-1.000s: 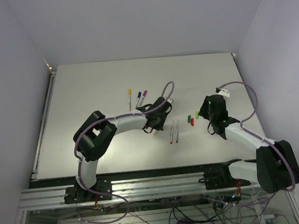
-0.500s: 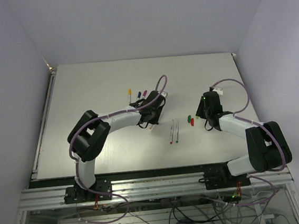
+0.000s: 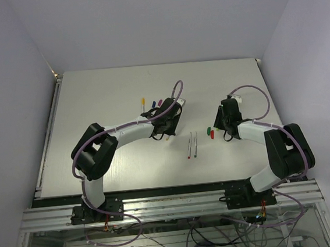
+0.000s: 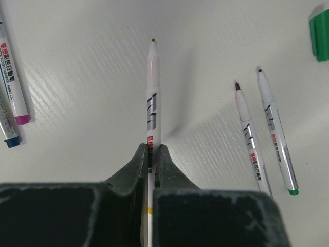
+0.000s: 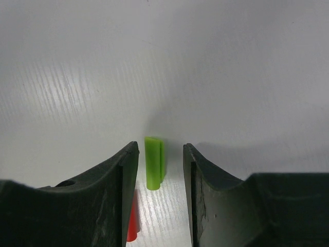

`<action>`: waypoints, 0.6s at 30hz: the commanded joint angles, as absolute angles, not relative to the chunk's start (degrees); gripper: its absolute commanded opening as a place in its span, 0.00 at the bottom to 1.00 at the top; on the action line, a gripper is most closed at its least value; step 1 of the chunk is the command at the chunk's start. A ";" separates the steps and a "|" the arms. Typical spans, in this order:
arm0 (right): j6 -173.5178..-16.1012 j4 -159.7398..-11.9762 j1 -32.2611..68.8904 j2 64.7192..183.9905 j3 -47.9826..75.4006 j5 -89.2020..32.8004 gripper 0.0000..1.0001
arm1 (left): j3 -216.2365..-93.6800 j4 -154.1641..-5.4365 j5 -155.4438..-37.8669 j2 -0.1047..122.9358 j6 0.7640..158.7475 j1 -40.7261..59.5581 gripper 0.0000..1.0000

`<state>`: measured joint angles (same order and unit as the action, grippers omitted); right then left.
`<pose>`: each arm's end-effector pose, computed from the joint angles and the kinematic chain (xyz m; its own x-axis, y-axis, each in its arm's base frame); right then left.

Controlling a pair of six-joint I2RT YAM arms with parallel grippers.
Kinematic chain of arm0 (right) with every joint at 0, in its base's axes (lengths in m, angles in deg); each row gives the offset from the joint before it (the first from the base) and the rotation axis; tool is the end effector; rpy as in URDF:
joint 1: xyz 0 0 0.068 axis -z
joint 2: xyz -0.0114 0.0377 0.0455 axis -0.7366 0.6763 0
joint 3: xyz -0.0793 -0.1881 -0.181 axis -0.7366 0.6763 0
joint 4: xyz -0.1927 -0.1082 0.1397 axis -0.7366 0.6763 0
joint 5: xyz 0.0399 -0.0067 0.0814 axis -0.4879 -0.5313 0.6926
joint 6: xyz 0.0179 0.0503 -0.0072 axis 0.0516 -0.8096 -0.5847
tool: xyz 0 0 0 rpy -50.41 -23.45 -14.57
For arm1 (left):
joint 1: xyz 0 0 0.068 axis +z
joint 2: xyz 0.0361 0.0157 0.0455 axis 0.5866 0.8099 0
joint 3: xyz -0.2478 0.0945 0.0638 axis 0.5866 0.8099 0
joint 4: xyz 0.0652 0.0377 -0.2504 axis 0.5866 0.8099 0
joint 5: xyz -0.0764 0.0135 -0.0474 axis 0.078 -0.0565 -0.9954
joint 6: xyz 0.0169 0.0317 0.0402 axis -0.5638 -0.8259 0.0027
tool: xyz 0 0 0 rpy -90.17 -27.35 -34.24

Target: Insert the pens into the pen caps

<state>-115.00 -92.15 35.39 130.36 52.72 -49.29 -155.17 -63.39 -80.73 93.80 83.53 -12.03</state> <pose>0.2814 0.0516 0.1499 -0.6325 0.3164 -0.7070 0.2755 0.9450 0.1765 0.2753 -0.2982 0.1884 -0.6723 0.3534 -0.6505 0.5186 0.8519 -0.0731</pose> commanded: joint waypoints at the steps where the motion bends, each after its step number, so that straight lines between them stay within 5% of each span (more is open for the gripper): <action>1: -114.54 -91.61 35.37 131.68 51.34 -49.75 0.40 | -156.30 -65.02 -82.15 91.81 82.90 -12.16 0.07; 18: -117.61 -86.28 33.76 133.25 51.22 -52.63 0.37 | -156.74 -64.40 -84.13 92.61 84.25 -11.72 0.07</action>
<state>-115.90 -90.81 34.25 133.01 51.41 -51.07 -155.17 -63.37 -81.76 93.80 83.60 -12.01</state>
